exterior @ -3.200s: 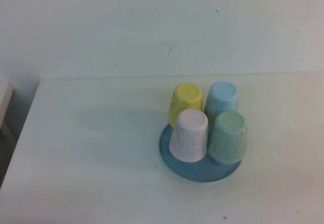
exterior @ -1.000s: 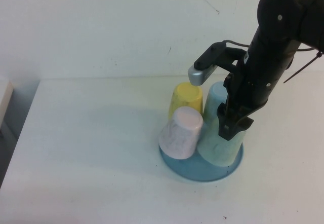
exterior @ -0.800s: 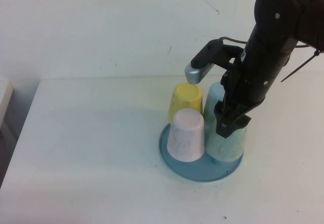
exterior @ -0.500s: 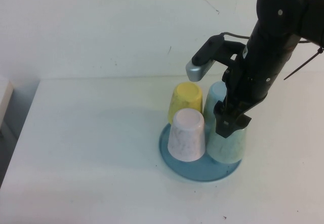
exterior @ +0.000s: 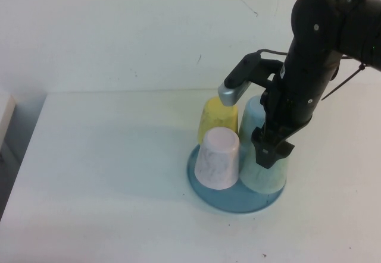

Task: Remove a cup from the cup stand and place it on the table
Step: Pick up the cup from the rack

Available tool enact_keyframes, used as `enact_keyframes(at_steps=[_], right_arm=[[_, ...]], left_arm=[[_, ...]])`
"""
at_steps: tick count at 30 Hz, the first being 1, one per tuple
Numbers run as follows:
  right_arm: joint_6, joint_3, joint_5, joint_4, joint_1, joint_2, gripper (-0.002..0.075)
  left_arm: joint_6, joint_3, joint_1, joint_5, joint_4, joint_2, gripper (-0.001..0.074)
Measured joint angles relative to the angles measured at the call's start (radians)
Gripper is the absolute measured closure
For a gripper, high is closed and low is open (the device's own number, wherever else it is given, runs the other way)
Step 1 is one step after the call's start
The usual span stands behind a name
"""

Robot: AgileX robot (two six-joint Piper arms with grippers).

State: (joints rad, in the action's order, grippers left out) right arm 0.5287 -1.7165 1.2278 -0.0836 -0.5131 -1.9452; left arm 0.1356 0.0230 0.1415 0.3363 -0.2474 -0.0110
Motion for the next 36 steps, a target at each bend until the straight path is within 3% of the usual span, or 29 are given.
enact_keyframes(at_steps=[13,18,24,36], right_arm=[[-0.008,0.000,-0.002,-0.013,0.000,-0.059,0.0076],[-0.008,-0.002,-0.006,-0.023,0.000,-0.073,0.0128],[-0.027,-0.021,-0.008,-0.032,0.002,-0.069,0.0131],[-0.068,0.002,-0.001,-0.032,0.002,0.232,0.0131]], left_arm=[[0.000,0.000,0.000,0.000,0.000,0.000,0.0738],[0.000,0.000,0.000,0.000,0.000,0.000,0.0738],[0.000,0.000,0.000,0.000,0.000,0.000,0.0738],[0.000,0.000,0.000,0.000,0.000,0.000,0.0738]])
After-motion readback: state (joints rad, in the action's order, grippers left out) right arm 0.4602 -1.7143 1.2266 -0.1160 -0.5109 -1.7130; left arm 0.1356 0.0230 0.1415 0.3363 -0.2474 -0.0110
